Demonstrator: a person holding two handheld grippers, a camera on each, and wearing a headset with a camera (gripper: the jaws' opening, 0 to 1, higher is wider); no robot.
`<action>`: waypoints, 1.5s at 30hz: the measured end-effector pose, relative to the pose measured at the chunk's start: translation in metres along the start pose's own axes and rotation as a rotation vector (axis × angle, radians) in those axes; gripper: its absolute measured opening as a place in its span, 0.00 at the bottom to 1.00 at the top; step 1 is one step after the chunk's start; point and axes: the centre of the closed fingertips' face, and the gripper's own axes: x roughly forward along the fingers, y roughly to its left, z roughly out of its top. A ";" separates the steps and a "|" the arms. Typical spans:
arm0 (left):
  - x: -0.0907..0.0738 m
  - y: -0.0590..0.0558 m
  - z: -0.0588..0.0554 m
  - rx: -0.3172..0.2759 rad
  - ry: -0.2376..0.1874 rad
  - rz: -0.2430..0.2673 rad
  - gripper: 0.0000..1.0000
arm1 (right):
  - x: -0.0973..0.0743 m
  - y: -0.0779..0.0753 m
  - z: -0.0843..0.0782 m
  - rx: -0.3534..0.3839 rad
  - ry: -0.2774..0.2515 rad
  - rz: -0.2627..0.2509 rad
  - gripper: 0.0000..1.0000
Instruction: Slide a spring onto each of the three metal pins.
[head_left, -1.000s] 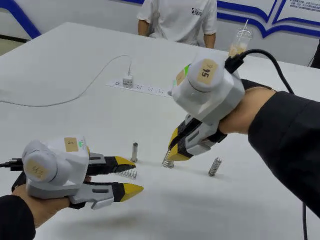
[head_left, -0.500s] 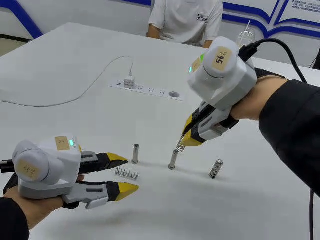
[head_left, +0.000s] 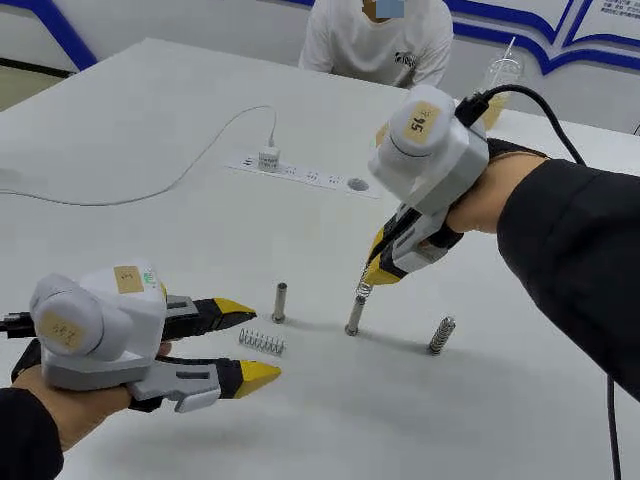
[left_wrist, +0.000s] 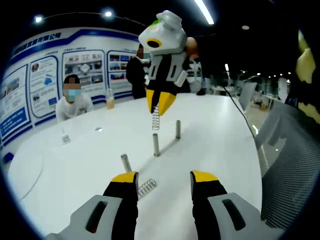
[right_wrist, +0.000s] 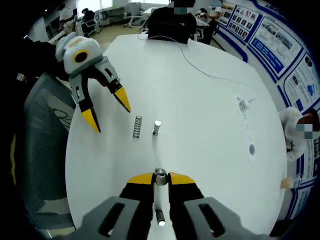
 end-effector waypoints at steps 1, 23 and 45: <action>0.000 0.000 0.000 -0.001 0.000 0.001 0.42 | 0.001 0.001 0.000 0.001 0.003 0.003 0.12; -0.003 0.008 -0.003 -0.009 -0.005 0.009 0.42 | 0.011 0.002 -0.007 0.008 0.058 0.026 0.12; -0.003 0.010 -0.005 -0.022 -0.002 0.015 0.42 | 0.042 0.003 -0.021 0.043 0.063 0.028 0.12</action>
